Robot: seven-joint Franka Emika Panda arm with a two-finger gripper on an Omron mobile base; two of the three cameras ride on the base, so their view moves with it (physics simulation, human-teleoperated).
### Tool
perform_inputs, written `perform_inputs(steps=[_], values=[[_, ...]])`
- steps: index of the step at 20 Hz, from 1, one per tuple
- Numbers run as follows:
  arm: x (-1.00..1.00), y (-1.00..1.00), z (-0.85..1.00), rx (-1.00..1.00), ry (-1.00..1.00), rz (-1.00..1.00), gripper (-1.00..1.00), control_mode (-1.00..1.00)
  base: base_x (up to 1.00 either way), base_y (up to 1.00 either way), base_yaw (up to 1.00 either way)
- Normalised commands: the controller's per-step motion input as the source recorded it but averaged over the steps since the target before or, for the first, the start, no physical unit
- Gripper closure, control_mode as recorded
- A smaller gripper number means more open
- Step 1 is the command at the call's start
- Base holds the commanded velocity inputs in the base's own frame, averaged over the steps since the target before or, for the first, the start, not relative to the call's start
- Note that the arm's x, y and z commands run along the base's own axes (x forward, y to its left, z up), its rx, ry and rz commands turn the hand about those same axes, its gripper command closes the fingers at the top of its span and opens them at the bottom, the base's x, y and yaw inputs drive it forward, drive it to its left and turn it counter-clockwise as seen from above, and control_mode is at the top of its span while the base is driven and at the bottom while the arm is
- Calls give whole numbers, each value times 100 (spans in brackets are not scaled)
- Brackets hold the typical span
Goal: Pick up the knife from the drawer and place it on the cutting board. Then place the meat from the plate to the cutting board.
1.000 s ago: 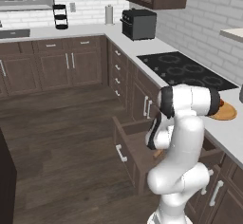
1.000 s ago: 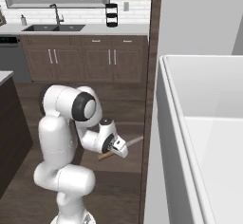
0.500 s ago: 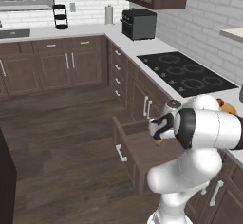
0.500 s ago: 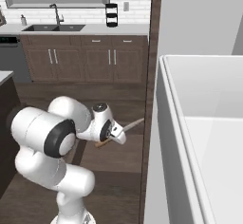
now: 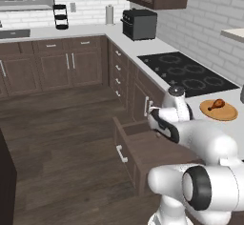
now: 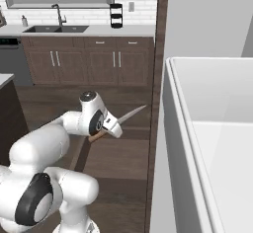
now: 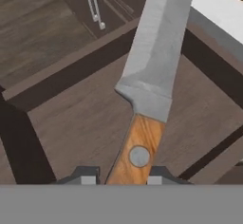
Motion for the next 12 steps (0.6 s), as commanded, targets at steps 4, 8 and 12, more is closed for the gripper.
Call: perform_inputs(steps=[4,8,12], values=[[-99,0,100,0,12,0,100,-100,0,0,0],[-100,0,79,0,19,0,100,-100,0,0,0],[-88,0,51,0,4,0,100,-100,0,0,0]])
